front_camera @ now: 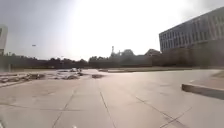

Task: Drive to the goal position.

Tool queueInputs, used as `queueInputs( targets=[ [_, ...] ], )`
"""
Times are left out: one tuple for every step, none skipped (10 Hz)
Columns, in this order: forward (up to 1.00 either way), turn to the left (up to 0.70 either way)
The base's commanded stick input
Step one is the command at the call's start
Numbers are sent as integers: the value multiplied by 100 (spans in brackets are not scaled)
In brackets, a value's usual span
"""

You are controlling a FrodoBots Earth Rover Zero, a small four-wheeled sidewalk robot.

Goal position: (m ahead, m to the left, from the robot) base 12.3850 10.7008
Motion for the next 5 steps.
queueInputs(
  targets=[
    [70,-2],
    [70,-2],
    [70,-2],
    [70,-2],
    [70,-2]
  ],
)
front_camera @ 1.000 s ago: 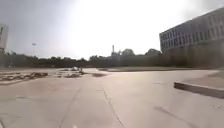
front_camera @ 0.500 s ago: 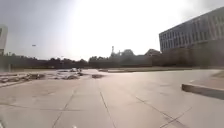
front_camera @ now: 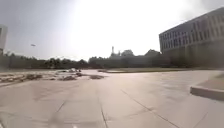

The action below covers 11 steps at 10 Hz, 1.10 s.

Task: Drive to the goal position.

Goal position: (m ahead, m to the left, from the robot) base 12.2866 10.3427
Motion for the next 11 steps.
queueInputs(
  targets=[
    [70,-2],
    [70,-2],
    [70,-2],
    [70,-2],
    [70,-2],
    [70,-2],
    [70,-2],
    [70,-2],
    [70,-2],
    [70,-2],
    [70,-2]
  ],
)
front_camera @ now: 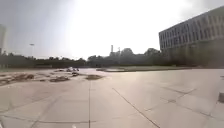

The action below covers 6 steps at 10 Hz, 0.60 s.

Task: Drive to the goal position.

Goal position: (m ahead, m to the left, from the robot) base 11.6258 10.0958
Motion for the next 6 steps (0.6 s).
queueInputs(
  targets=[
    [70,-2],
    [70,-2],
    [70,-2],
    [70,-2],
    [70,-2],
    [70,-2]
  ],
)
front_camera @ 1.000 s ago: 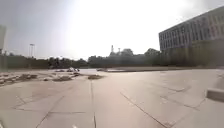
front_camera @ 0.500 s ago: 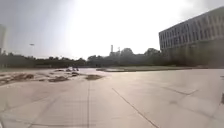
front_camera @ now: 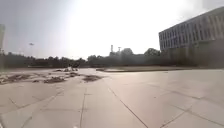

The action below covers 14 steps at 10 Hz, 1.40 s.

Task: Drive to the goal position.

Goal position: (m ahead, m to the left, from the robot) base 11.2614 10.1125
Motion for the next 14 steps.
queueInputs(
  targets=[
    [70,-2],
    [70,-2],
    [70,-2],
    [70,-2],
    [70,-2],
    [70,-2],
    [70,-2],
    [70,-2],
    [70,-2],
    [70,-2],
    [70,-2],
    [70,-2],
    [70,-2],
    [70,-2]
  ],
)
